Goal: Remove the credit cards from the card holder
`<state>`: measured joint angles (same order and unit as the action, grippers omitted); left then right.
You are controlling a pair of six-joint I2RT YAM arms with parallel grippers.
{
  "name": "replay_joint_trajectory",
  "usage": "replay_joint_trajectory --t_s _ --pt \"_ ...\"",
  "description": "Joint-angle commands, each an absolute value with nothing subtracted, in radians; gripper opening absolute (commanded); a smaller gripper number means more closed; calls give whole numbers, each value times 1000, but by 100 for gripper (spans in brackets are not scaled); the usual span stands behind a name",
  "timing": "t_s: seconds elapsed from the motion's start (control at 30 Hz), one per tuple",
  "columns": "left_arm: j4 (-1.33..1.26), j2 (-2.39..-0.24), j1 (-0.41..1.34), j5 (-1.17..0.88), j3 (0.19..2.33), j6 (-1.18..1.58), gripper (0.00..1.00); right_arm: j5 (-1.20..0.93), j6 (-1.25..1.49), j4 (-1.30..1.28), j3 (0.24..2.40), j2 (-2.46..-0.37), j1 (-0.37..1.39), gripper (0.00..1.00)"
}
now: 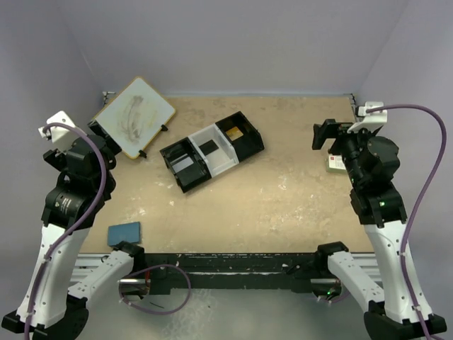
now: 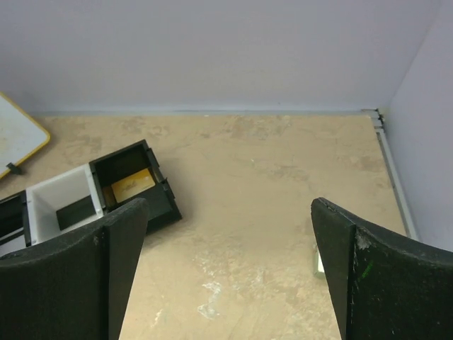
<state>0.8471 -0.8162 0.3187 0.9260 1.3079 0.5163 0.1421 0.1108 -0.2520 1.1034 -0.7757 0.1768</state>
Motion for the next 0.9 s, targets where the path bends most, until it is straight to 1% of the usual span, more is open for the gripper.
replay_joint_trajectory --t_s 0.0,0.2,0.3,0.37,0.43,0.6,0.77,0.87 --pt "799 -831 298 864 1282 546 86 10 147 -231 1096 -811 137 100" --pt "782 -842 270 728 1198 619 93 -197 188 -225 1099 -928 78 100" --pt "735 -840 257 617 1118 660 95 -304 209 -222 1108 -1018 62 99" --pt "713 -861 250 534 1073 682 96 -345 206 -233 1128 -1089 85 99" --pt "711 -892 243 453 1038 702 95 -351 207 -253 1156 -1184 118 98" --pt "675 -946 231 291 964 727 95 -374 210 -269 1245 -1400 211 90" --pt "665 -952 224 194 914 762 95 -369 181 -303 1375 -1604 314 83" --pt "653 -925 222 180 889 792 95 -331 169 -317 1456 -1717 367 79"
